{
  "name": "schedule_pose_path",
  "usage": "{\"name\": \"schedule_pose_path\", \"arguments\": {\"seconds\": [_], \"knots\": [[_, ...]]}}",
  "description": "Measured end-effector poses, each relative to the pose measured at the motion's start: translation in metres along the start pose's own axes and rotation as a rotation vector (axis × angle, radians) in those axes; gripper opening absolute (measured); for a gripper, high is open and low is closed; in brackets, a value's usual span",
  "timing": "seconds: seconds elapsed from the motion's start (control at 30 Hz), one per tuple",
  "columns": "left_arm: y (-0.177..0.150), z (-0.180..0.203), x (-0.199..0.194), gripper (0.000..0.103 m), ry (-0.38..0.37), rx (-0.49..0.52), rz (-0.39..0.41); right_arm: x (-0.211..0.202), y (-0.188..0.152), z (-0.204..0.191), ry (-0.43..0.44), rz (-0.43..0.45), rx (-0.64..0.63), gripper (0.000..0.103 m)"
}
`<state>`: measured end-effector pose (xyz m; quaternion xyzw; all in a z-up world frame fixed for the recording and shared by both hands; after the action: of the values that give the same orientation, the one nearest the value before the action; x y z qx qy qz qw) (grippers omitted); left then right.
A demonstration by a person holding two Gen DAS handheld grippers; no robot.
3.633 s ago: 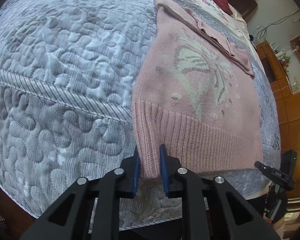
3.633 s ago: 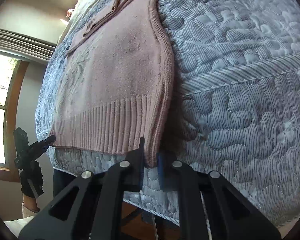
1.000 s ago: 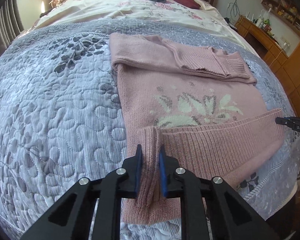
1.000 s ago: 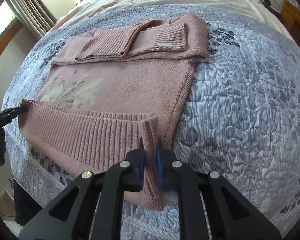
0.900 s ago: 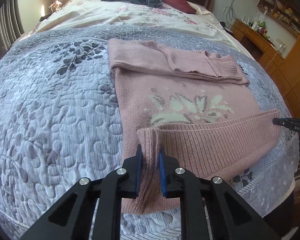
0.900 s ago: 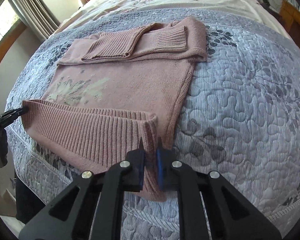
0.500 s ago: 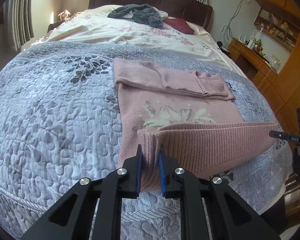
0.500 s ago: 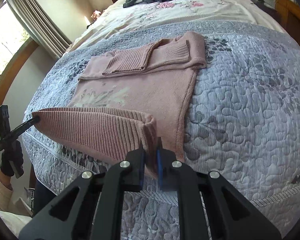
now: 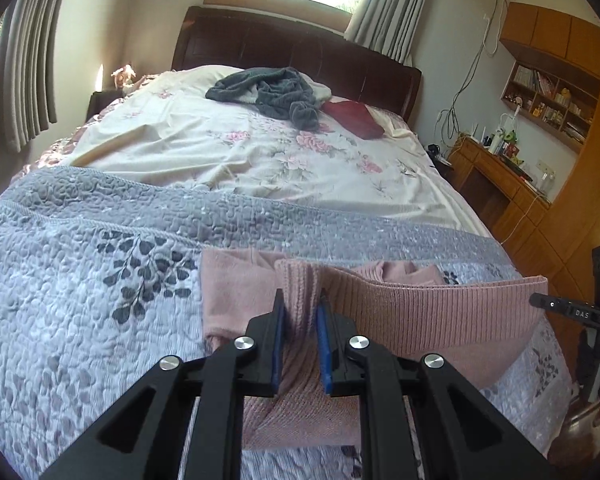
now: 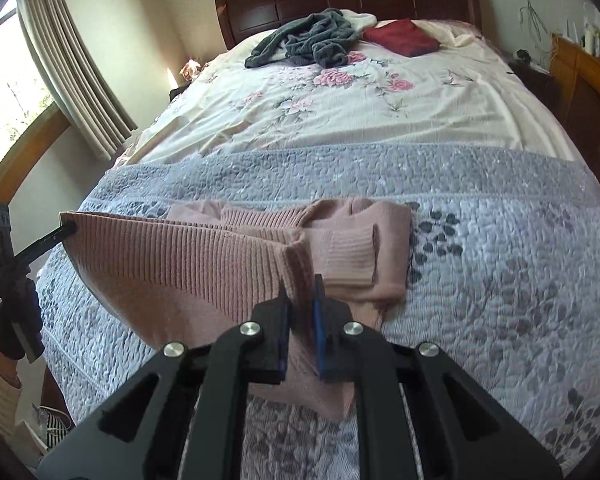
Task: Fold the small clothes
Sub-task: 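Grasp the ribbed hem with both tools and fold it up toward the collar, then release the hem and smooth the folded sweater flat with both tools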
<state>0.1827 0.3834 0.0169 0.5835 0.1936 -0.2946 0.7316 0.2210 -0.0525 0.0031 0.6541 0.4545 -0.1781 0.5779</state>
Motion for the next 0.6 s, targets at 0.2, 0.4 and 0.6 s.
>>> {"name": "schedule_pose_path", "arguments": {"seconds": [0.2, 0.4, 0.6], "knots": [[0.040, -0.024, 0.070, 0.014, 0.047, -0.027, -0.020, 0.053, 0.064, 0.017, -0.036, -0.015, 0.044, 0.009], [0.038, -0.044, 0.155, 0.014, 0.104, -0.022, -0.121, 0.130, 0.087, 0.044, -0.084, -0.092, 0.080, 0.009], [0.015, -0.056, 0.218, 0.014, 0.146, -0.029, -0.218, 0.198, 0.076, 0.066, -0.130, -0.188, 0.109, 0.009]]}}
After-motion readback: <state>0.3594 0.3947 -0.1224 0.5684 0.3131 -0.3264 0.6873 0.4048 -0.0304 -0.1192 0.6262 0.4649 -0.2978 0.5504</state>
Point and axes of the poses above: each gripper's, at about its wrist camera, not at the fingertips, and x roughly the way its jaws point, z to its right, y to its top, the point moved 2 cm from there along x, roughly the way its jaws point, and after that the axes turned 2 degrees about x, right-handed, at the moved point
